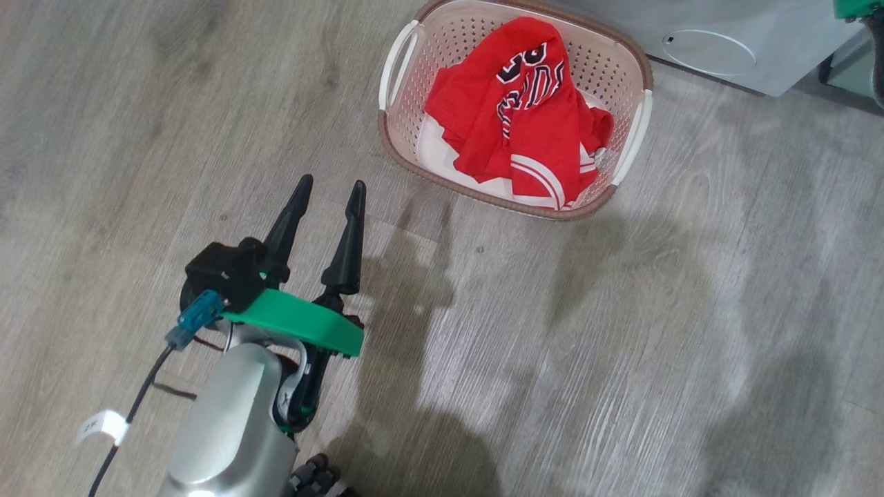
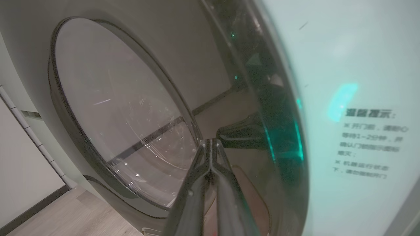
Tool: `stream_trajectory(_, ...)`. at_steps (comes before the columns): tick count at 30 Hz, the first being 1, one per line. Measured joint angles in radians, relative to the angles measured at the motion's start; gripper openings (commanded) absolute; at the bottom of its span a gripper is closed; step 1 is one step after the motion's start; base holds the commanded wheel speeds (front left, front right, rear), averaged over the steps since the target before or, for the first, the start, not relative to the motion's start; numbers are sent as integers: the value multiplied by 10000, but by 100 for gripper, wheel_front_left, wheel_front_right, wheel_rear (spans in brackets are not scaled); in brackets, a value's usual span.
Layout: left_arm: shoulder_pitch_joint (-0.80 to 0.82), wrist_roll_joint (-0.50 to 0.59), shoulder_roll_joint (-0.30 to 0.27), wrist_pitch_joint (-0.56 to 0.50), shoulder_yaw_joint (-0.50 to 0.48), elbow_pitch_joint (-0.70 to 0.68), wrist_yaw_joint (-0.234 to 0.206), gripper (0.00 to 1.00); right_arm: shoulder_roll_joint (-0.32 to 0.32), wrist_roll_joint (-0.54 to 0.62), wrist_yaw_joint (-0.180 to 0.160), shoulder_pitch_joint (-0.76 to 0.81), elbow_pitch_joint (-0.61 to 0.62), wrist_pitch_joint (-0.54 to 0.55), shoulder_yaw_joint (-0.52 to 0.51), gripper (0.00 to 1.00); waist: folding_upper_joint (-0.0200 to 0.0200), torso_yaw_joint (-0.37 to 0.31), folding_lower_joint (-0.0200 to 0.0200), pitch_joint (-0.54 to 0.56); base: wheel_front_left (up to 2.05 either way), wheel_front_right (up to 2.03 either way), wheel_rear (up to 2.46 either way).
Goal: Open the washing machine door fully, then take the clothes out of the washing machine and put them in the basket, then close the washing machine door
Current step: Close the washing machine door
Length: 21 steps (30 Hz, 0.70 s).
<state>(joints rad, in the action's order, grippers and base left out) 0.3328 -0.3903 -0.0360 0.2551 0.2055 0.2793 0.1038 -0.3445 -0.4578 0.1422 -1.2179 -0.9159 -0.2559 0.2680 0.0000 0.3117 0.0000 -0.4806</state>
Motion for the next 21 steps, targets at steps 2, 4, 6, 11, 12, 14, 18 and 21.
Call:
stream_trajectory(2,0,0,0,0,0,0,0,100,13,44,0,0,8,2,-50,0,0,5,0,-12,0,0,0)
stream_trajectory(4,0,0,0,0,-4,-2,-2,100,61,117,2,8,29,4,-142,0,0,-7,0,-15,0,0,0)
stream_trajectory(6,-1,0,2,0,-23,2,-2,100,142,171,-2,68,109,4,-238,0,0,-47,0,36,0,0,0)
stream_trajectory(11,-21,117,12,0,-211,130,0,100,224,-117,-107,690,928,0,-531,0,0,-198,0,453,0,0,0)
stream_trajectory(12,-35,188,12,0,-301,176,0,100,238,-182,-107,951,1116,0,-531,0,0,-234,0,581,0,0,0)
stream_trajectory(14,-69,372,10,0,-435,276,17,100,341,-366,-107,1657,1453,0,-560,0,0,-313,0,874,0,0,0)
stream_trajectory(18,-382,777,13,0,-855,476,107,100,667,-646,-107,3424,1923,2,-754,14,0,-491,0,1576,0,0,0)
stream_trajectory(21,-679,1168,8,0,-1244,642,136,100,871,-652,-107,4627,2307,2,-1078,100,0,-668,0,2146,0,0,0)
